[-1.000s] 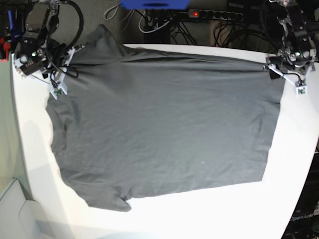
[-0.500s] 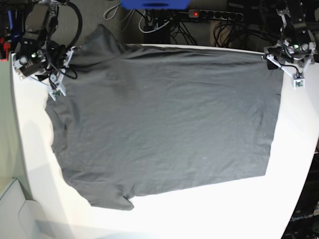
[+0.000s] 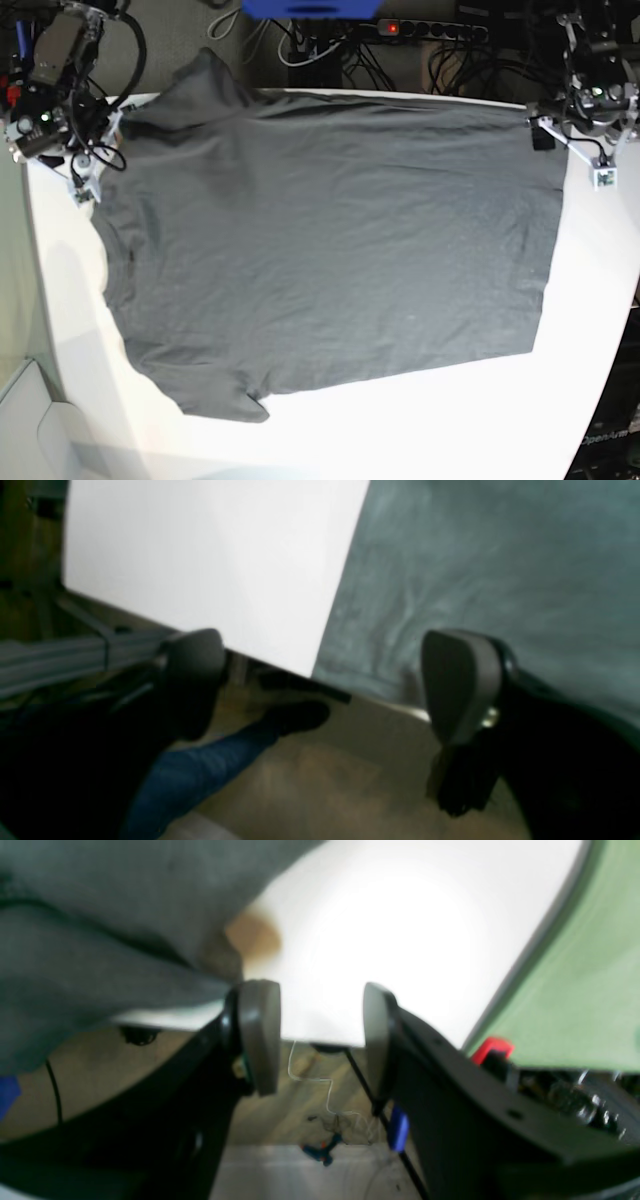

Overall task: Layout the t-shirt on the table in an organized manner, then fold the t-shirt properly
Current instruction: 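Release the left gripper and move it onto the shirt's middle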

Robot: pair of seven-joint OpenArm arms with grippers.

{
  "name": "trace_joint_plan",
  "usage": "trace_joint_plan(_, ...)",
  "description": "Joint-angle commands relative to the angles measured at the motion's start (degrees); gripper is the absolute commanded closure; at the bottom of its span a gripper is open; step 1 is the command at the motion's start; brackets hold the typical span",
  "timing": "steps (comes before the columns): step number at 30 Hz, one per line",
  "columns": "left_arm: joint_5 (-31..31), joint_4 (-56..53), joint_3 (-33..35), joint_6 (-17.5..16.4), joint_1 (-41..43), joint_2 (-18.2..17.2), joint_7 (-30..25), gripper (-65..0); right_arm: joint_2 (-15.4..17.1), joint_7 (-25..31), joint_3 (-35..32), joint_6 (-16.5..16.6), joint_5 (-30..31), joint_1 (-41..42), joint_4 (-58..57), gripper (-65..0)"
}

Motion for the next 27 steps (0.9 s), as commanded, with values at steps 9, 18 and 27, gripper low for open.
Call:
trace_joint_plan(9,0.31,3.54,-3.32,0.29,-13.38,-0.24,-1.47,-65.0,-0.92,0.49,-8.10,-0.03,0.16,11.70,2.64,-27.3)
trace_joint_plan(18,0.75,-24.86,-2.88,0.29,-43.53,-1.65,-12.63,-65.0,-4.70,0.49,-12.49,-0.03,-0.10,15.57,-3.52,-27.3)
trace_joint_plan(27,0.75,-58.09,10.66,0.29,-50.83,-3.41,-38.74,-65.0,-3.29,0.49,-12.76,-0.03,0.16,14.16,-5.98,-27.3)
